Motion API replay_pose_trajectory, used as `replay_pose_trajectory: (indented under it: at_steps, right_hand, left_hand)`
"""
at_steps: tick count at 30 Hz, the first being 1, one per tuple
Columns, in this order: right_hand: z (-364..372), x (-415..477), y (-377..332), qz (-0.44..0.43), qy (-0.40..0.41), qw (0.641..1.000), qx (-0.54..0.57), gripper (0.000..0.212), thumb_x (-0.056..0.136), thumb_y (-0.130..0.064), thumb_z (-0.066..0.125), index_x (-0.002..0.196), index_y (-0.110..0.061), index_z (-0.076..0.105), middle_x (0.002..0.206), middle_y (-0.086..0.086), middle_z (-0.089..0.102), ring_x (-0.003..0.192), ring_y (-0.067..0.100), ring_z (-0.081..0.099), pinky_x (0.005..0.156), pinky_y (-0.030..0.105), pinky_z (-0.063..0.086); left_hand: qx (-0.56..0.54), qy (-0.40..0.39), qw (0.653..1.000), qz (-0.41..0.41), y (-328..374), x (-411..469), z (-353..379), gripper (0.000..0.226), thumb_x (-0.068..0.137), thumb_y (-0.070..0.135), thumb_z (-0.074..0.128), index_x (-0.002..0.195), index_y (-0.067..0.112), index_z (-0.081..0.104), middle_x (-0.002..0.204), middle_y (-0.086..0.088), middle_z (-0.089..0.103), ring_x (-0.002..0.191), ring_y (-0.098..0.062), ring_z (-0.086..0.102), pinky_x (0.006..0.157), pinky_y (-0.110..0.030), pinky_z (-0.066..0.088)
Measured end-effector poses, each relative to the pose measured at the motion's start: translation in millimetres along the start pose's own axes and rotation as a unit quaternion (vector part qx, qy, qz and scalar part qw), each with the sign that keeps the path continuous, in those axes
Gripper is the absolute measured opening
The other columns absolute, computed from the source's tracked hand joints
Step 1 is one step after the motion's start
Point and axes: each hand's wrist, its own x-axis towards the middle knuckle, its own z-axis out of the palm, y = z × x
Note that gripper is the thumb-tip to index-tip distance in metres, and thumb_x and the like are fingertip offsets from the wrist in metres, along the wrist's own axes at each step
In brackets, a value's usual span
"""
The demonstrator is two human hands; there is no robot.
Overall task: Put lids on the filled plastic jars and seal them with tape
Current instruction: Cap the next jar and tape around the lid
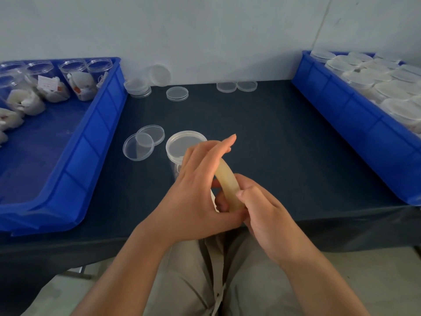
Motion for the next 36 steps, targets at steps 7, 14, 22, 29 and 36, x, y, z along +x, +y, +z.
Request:
replay_pose_trajectory:
  at_steps: [7, 14, 22, 29, 36]
  right_hand:
    - [-6.1, 1.5, 2.3, -0.004, -0.023, 1.0, -0.001, 0.044, 0.085, -0.029, 0.038, 0.111, -0.017, 0.071, 0.095, 0.012, 0.064, 0.088, 0.015, 0.06, 0.076, 0.027, 0.053]
    - [-1.8, 1.5, 5.6, -0.02, -0.016, 1.0, 0.015, 0.056, 0.085, -0.046, 0.046, 0.116, -0.002, 0.064, 0.092, 0.006, 0.06, 0.091, 0.023, 0.056, 0.088, 0.054, 0.049]
    - [-7.5, 3.1, 7.7, -0.044, -0.034, 0.998, 0.02, 0.041, 0.083, -0.033, 0.043, 0.104, -0.004, 0.064, 0.09, 0.005, 0.058, 0.088, 0.02, 0.053, 0.083, 0.045, 0.044]
    - [-13.7, 1.1, 4.7, -0.094, -0.028, 0.995, 0.009, 0.055, 0.107, -0.057, 0.032, 0.128, -0.021, 0.068, 0.097, 0.002, 0.063, 0.094, 0.016, 0.06, 0.087, 0.031, 0.048]
    - [-1.1, 0.5, 15.1, -0.145, 0.062, 0.982, -0.107, 0.066, 0.103, -0.074, 0.025, 0.161, -0.044, 0.031, 0.151, -0.027, 0.049, 0.144, -0.001, 0.043, 0.123, 0.031, 0.035]
  left_hand:
    - [0.008, -0.005, 1.0, 0.011, -0.7, 0.9, -0.2, 0.108, 0.069, 0.043, 0.085, 0.162, 0.027, 0.032, 0.149, 0.012, 0.04, 0.14, -0.024, 0.039, 0.094, -0.017, 0.05]
    - [-0.014, 0.002, 1.0, -0.001, -0.6, 2.7, -1.7, 0.101, 0.071, 0.041, 0.081, 0.16, 0.025, 0.036, 0.148, 0.011, 0.044, 0.14, -0.02, 0.042, 0.099, -0.01, 0.04]
    - [-0.024, 0.005, 1.0, -0.008, -1.2, 2.9, -1.3, 0.096, 0.071, 0.029, 0.089, 0.155, 0.026, 0.043, 0.144, 0.008, 0.047, 0.133, -0.023, 0.047, 0.1, -0.019, 0.044]
    - [0.065, 0.105, 0.992, -0.009, 7.2, 2.9, -1.0, 0.063, 0.082, 0.062, 0.077, 0.135, 0.032, 0.066, 0.157, 0.002, 0.047, 0.149, -0.017, 0.039, 0.118, -0.027, 0.034]
    - [-0.01, 0.198, 0.98, -0.008, 19.2, -5.9, 10.6, 0.024, 0.098, 0.025, 0.073, 0.117, 0.012, 0.08, 0.126, 0.005, 0.074, 0.12, -0.004, 0.068, 0.099, -0.024, 0.054]
